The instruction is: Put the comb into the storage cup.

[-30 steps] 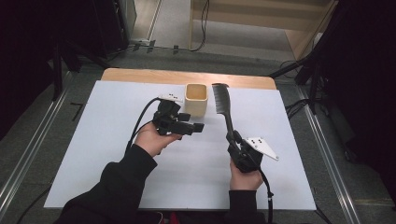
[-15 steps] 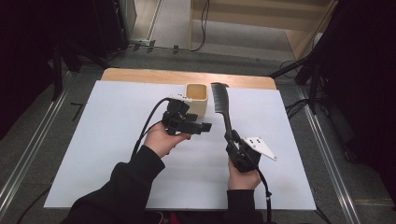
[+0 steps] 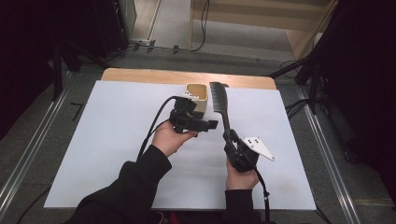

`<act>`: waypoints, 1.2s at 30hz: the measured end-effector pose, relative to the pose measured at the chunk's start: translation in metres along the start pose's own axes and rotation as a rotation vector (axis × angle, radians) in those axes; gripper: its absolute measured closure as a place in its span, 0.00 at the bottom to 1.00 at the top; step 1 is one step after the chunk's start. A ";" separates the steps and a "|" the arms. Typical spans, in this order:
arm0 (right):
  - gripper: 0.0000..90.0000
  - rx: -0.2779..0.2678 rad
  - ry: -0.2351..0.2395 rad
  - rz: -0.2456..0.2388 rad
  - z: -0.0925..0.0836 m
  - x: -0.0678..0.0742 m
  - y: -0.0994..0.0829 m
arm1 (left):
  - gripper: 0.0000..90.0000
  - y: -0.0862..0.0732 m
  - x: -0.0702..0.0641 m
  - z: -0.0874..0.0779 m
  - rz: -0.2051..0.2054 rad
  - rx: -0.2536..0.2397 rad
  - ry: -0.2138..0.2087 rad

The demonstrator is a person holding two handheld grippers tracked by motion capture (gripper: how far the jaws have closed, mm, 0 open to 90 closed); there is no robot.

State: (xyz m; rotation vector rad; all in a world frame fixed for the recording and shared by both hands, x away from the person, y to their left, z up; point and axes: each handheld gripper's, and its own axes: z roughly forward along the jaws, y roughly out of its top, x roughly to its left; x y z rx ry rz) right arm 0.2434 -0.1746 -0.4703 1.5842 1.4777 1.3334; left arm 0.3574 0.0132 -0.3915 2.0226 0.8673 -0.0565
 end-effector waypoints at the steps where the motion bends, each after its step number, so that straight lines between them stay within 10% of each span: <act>1: 0.78 0.002 -0.001 0.002 0.000 0.001 0.000 | 0.32 0.000 -0.001 0.001 0.003 -0.005 0.009; 36: 0.78 -0.025 0.003 0.011 0.001 0.004 0.001 | 0.32 0.006 -0.010 0.040 -0.047 0.017 0.000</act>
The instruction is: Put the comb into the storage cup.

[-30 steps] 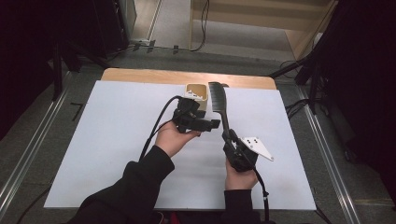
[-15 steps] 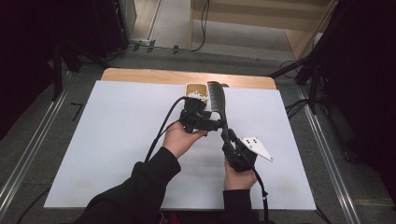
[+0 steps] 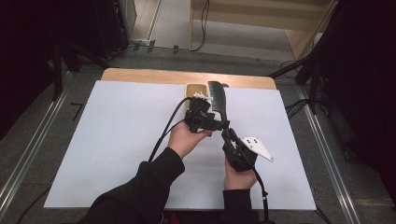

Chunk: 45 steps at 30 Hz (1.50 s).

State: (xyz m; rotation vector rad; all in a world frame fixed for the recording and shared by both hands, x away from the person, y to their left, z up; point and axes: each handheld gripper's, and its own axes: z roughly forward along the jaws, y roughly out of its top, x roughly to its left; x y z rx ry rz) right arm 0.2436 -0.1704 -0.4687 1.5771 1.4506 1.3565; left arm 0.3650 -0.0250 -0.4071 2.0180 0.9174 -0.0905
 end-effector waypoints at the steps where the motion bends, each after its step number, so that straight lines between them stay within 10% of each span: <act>1: 0.78 -0.001 0.003 0.002 0.000 0.000 0.000 | 0.32 0.000 0.000 0.001 -0.004 -0.005 -0.001; 21: 0.78 -0.020 0.024 0.002 -0.001 0.010 -0.001 | 0.50 0.002 0.003 0.008 -0.059 -0.038 0.017; 45: 0.78 0.011 0.034 0.022 0.003 0.010 -0.004 | 0.71 -0.001 0.010 0.010 -0.123 -0.016 -0.064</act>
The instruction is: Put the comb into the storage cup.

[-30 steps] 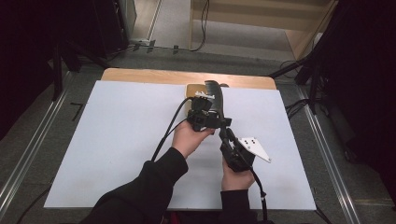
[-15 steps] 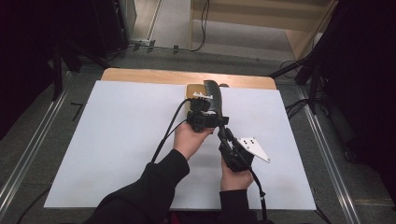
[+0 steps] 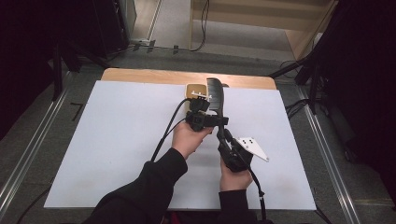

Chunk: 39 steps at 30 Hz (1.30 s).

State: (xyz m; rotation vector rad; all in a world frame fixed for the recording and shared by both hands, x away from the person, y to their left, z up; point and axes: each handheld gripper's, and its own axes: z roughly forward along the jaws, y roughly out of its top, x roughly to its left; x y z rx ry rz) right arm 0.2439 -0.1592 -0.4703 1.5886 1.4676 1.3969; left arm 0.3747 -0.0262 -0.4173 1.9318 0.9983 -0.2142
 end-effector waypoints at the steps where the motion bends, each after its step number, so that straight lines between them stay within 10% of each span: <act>1: 0.78 0.002 0.003 0.001 0.000 0.000 0.000 | 0.71 0.000 0.000 0.000 -0.002 0.000 -0.006; 27: 0.78 0.041 0.039 0.008 0.001 -0.002 0.000 | 0.80 0.000 0.001 -0.005 -0.004 0.030 -0.072; 39: 0.74 0.046 0.043 -0.066 -0.001 0.001 0.006 | 0.81 0.000 -0.001 -0.012 0.000 0.002 -0.082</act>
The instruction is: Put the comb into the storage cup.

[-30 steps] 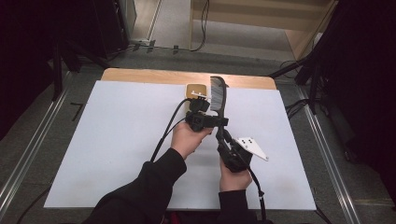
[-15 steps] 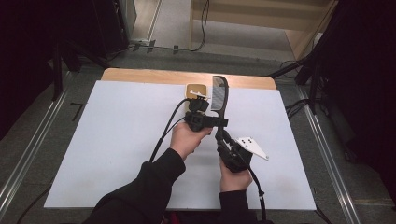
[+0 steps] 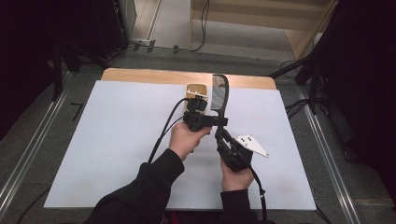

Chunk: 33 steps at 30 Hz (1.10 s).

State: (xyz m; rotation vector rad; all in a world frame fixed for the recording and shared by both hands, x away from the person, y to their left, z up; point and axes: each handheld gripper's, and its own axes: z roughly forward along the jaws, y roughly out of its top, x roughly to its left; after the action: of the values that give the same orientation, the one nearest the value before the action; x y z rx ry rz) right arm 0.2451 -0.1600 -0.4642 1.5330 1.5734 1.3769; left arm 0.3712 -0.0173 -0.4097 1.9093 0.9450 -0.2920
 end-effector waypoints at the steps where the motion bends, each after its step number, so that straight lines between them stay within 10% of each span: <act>1: 0.71 -0.004 0.004 -0.014 0.000 0.000 0.000 | 0.81 0.000 0.000 -0.001 0.005 -0.001 0.006; 13: 0.45 0.099 0.120 -0.065 0.011 0.000 0.000 | 0.81 0.002 0.011 -0.014 0.063 -0.021 0.085; 33: 0.31 0.244 0.289 -0.117 0.029 -0.003 0.005 | 0.81 0.004 0.029 -0.039 0.091 -0.031 0.135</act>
State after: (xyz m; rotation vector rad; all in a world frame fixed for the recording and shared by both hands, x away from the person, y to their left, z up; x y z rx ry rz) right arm 0.2742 -0.1552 -0.4698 1.3955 2.0385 1.4320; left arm 0.3863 0.0287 -0.4031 1.9560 0.9425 -0.0952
